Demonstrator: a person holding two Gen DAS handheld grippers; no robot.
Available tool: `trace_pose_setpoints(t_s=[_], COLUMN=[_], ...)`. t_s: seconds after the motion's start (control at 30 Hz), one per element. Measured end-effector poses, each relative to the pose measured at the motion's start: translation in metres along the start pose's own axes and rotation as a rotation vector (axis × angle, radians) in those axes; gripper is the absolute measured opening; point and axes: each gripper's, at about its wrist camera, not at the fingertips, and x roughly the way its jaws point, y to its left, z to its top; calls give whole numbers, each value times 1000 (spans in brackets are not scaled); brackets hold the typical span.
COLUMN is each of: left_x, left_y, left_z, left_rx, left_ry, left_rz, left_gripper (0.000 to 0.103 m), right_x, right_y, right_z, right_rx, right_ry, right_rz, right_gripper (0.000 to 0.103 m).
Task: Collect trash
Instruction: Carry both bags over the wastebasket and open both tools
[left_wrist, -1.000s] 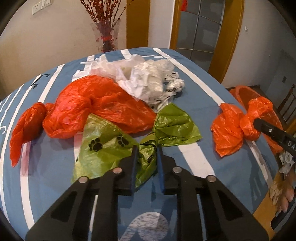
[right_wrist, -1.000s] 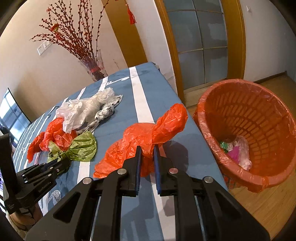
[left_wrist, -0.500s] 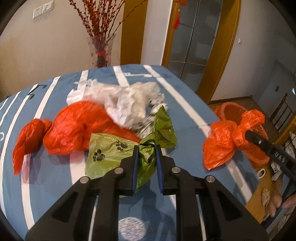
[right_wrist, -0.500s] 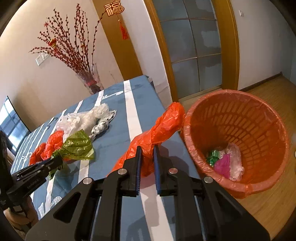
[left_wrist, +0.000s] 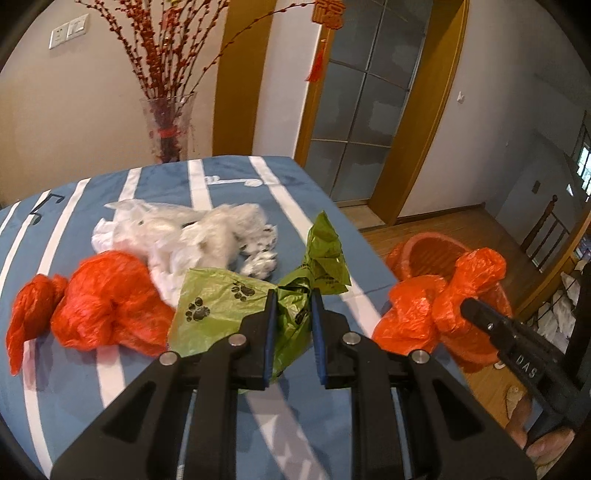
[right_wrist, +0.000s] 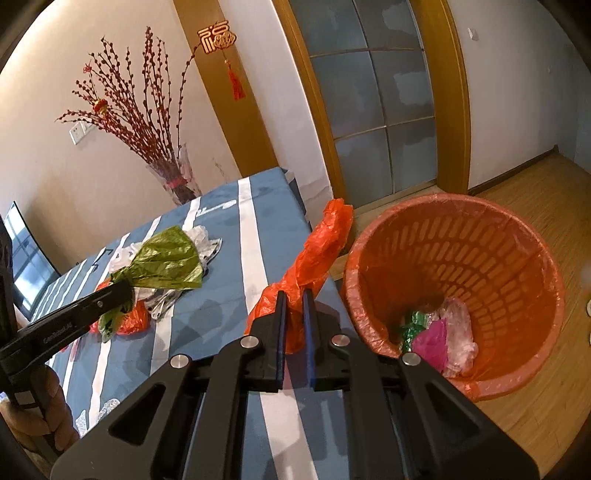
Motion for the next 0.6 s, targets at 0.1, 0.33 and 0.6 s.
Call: trace_pose_setpoints(t_s=[0.1,0.33,0.6], left_x=[3,14,36], left_y=[-12,-49,-104], left_z=[7,19,22], left_rx=[9,16,56], left_ry=[-8,-7,19], left_rz=[-27,-110,-186], left_gripper=[18,18,19], right_x=[-10,-33,-51], right_y=[-7,-40,-87], right_z=[9,28,38], right_rx=[6,32,99], right_ry=[-34,-112,-163], right_rz=[-17,-107,-201], right_gripper=[9,9,9])
